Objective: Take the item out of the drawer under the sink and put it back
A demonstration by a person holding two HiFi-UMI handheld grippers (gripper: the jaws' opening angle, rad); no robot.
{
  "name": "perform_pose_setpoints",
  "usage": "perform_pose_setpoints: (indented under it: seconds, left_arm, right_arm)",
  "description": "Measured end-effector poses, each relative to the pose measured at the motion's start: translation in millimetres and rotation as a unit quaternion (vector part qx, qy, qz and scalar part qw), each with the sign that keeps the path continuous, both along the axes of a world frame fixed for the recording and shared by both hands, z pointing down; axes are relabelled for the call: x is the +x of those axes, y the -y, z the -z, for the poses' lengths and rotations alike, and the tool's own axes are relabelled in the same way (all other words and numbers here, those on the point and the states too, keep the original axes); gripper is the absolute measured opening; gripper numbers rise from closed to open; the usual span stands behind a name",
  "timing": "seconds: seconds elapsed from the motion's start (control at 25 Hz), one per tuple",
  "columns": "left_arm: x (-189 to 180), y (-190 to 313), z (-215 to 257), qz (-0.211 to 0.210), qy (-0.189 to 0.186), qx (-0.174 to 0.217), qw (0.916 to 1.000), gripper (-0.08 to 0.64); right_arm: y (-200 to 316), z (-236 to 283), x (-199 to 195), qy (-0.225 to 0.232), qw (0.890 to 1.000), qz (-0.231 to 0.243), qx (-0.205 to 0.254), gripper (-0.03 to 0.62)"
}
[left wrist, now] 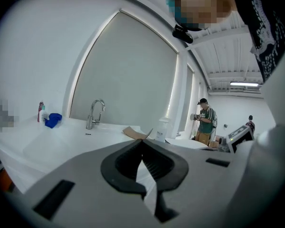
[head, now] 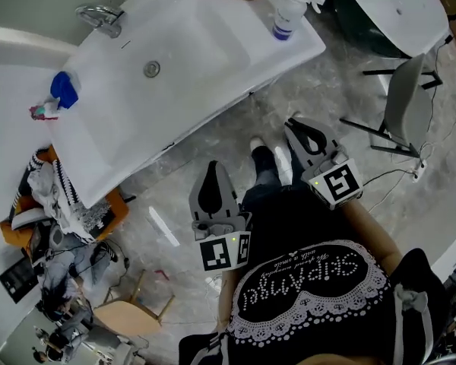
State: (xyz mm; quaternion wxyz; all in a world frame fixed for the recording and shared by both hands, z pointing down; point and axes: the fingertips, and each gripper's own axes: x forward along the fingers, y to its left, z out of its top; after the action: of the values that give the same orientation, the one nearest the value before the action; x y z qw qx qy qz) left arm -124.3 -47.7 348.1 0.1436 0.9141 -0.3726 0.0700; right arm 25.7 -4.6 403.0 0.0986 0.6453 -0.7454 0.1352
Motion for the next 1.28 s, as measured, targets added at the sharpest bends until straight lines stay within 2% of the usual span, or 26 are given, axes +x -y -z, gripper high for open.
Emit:
perform_pose_setpoints:
  seconds: [0.12,0.24,0.52,0.84,0.96,1.08,1.28]
  left_arm:
    - [9.6,-5.0,-9.7,-0.019,0.003,-0.009,0.9998,0.005]
    - [17.9,-8.7,-22.8,-0.036,0.006,-0.032,0.9988,0.005]
    - [48.1,-11.8,-48.0,-0.056,-0.018,-0.056,0.9967,0.005]
    - [78.5,0.7,-109.7,-0.075,-0.012,-0.083,0.9936,0.005]
    - [82.8,4.2,-128.7,-0.080,-0.013,-0.092,0.9925,0.005]
    - [84.1,3.3,-143.2,-0.082,-0.017,-0.104,0.9911,0.005]
    - [77.9,-2.9,-162.1,-0.079,-0.013,-0.129,0.9884,0.005]
  right_arm:
    - [6.1,-23.5,3.5,-0.002,1.000,-0.001,-0.016,0.025]
    - [15.8,-50.7,3.9,0.003,1.000,-0.015,-0.026,0.093]
    - [43.7,-129.3,24.8,0.035,0.997,-0.053,-0.042,0.120]
    - [82.5,-238.3,49.6,0.063,0.992,-0.103,-0.037,0.170]
    - [92.5,-270.9,49.6,0.062,0.990,-0.117,-0.040,0.179]
    - [102.9,-305.5,46.5,0.062,0.990,-0.110,-0.059,0.181]
    - [119.5,-353.2,44.9,0.035,0.991,-0.105,-0.081,0.181]
